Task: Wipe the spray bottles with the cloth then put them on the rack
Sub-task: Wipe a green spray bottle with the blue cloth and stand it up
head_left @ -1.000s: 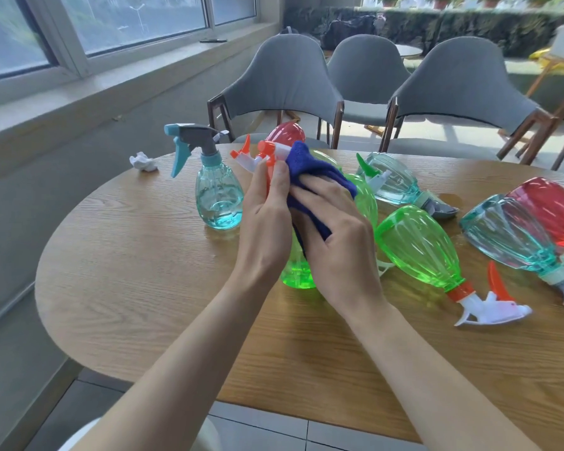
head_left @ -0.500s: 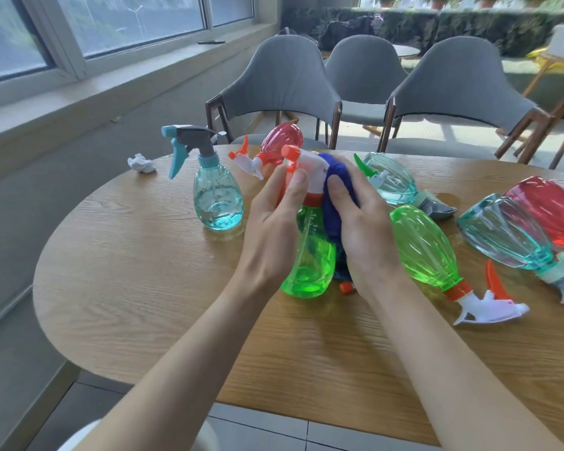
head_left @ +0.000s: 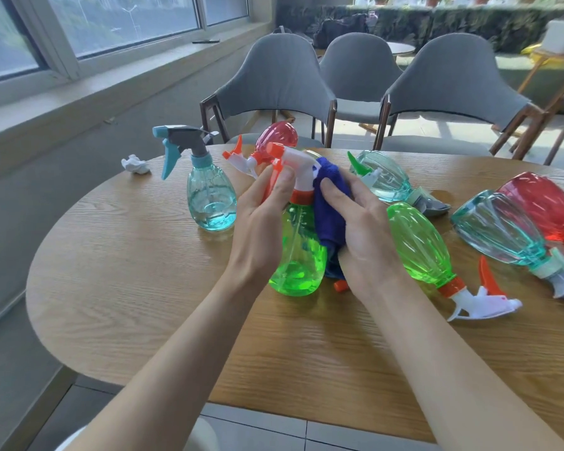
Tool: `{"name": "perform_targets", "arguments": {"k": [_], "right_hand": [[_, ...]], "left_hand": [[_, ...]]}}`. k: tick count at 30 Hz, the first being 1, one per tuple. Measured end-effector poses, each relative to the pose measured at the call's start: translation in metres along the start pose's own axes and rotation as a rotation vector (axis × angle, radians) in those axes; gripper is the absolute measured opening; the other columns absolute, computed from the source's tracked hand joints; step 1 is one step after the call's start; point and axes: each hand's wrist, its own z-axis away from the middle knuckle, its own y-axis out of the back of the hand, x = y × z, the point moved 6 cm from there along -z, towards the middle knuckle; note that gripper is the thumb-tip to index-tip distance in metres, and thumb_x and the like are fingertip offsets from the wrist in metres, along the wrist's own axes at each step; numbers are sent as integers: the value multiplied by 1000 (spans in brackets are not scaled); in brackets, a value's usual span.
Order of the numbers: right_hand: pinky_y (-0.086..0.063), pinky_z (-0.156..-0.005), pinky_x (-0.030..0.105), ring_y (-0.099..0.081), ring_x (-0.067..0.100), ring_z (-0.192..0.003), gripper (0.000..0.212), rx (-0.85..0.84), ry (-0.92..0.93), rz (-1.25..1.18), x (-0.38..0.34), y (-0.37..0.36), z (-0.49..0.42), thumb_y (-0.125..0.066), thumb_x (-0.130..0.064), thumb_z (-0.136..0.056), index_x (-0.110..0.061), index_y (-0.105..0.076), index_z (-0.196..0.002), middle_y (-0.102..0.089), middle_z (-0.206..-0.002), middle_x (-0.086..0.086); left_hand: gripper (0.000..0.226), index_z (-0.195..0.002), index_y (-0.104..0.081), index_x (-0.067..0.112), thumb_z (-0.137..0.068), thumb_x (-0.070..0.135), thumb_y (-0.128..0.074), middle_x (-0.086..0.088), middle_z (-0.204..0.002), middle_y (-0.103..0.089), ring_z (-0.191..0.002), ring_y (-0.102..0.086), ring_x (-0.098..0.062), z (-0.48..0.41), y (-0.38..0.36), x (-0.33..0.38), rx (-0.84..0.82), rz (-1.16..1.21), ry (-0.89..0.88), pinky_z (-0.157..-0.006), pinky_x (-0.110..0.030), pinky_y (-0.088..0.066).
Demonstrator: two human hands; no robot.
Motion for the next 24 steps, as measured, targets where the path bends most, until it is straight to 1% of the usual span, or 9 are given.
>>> {"name": "perform_targets", "arguments": {"k": [3,6,9,12,14,16,19,22,24], "right_hand": [[-59,-91,31,-74,19,-112,34,-68,-13,-25,1,-2,2,-60,-8,-104,-13,-67,-137,-77,-126,8],[-58,-100,39,-72,26,-120,38,-60,10,-35,6,-1,1,-65,-2,-100,-12,-67,-137,-75,-129,10],[-60,-98,41,-72,30,-119,40,-28,-2,-72,11,1,-1,-68,1,-97,-10,-68,-135,-75,-129,13],[-59,-99,42,-72,31,-120,41,13,5,-98,12,2,-2,-71,1,-95,-8,-67,-135,-74,-130,13],[-59,-99,42,-72,31,-119,39,49,2,-125,13,3,-3,-71,1,-95,-8,-68,-133,-75,-128,14],[-60,-96,41,-74,29,-113,36,94,-16,-165,14,4,-4,-68,0,-97,-7,-68,-133,-76,-125,16],[-60,-99,45,-75,29,-108,31,136,-36,-204,13,8,-7,-62,-3,-102,-7,-68,-133,-76,-122,18],[-57,-105,47,-75,29,-113,30,98,-47,-196,11,7,-7,-58,-7,-106,-7,-68,-134,-77,-123,17],[-54,-110,48,-71,31,-122,34,22,-41,-195,7,2,-6,-52,-10,-109,-5,-64,-140,-74,-130,18]], "left_hand": [[33,-126,-75,20,-106,39,-58,-10,-125,-77,-124,-69,-29,-2,7,-1,61,23,-7,-115,-57,-49],[24,-113,-77,20,-110,33,-57,-19,-115,-74,-105,-70,-25,0,9,-1,124,-26,-47,-108,-60,-53],[20,-104,-76,28,-107,36,-57,-18,-110,-74,-105,-71,-35,2,9,1,145,-66,-92,-105,-62,-54],[21,-98,-74,31,-111,30,-58,-11,-98,-73,-94,-68,-24,3,9,4,161,-96,-138,-100,-62,-56],[24,-95,-73,32,-112,28,-58,-16,-95,-71,-90,-65,-21,3,9,5,171,-110,-149,-96,-62,-55],[24,-93,-74,31,-112,28,-58,-17,-94,-71,-89,-67,-22,3,10,5,190,-97,-140,-95,-61,-56],[22,-98,-76,25,-112,26,-58,-3,-92,-75,-93,-73,-19,4,10,5,210,-57,-108,-97,-52,-61],[20,-104,-77,25,-112,28,-58,-14,-105,-76,-104,-75,-29,3,7,4,189,-46,-97,-100,-54,-60],[20,-104,-76,28,-112,28,-58,-16,-111,-75,-108,-75,-28,2,6,4,178,-41,-90,-101,-54,-60]]}}
